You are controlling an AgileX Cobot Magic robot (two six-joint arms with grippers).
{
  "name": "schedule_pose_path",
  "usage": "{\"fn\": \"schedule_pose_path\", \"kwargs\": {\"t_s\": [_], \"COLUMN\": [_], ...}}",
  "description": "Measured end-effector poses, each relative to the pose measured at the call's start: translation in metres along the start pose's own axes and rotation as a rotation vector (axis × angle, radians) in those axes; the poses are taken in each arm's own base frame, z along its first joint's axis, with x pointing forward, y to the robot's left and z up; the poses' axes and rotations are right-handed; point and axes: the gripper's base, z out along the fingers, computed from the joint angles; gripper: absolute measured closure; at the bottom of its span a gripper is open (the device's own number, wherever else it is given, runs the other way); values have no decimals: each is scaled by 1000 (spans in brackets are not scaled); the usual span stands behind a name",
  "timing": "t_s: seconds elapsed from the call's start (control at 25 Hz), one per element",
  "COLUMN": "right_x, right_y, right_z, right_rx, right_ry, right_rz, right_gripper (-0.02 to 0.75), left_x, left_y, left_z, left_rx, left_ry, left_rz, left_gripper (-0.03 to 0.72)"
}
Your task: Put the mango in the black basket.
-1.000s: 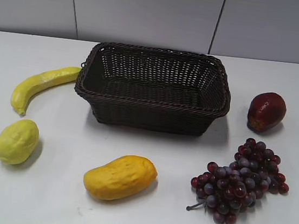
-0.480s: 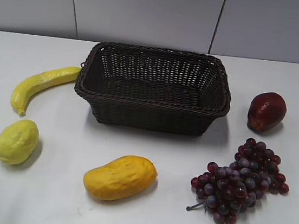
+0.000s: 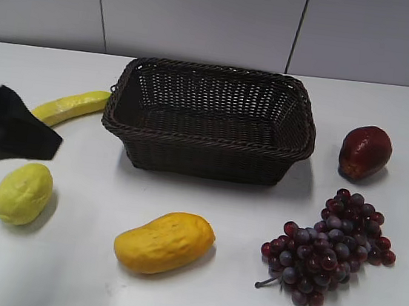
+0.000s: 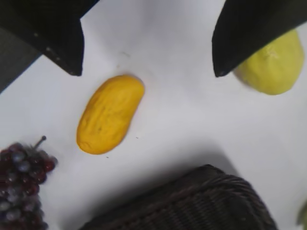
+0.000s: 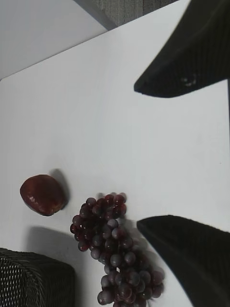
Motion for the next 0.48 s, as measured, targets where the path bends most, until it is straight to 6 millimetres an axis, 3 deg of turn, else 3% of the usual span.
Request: {"fn": "schedule_pose_path", "kwargs": {"t_s": [0.48], "right_x": [0], "right_y": [0], "right_z": [0], "right_rx": [0], "right_ry": [0], "right_rz": [0], "right_gripper": [149], "left_x": [-29], "left_y": [-39], "left_z": [77], "left_rx": [118], "left_ry": [235], "left_rz": [241], "left_gripper": [66]}}
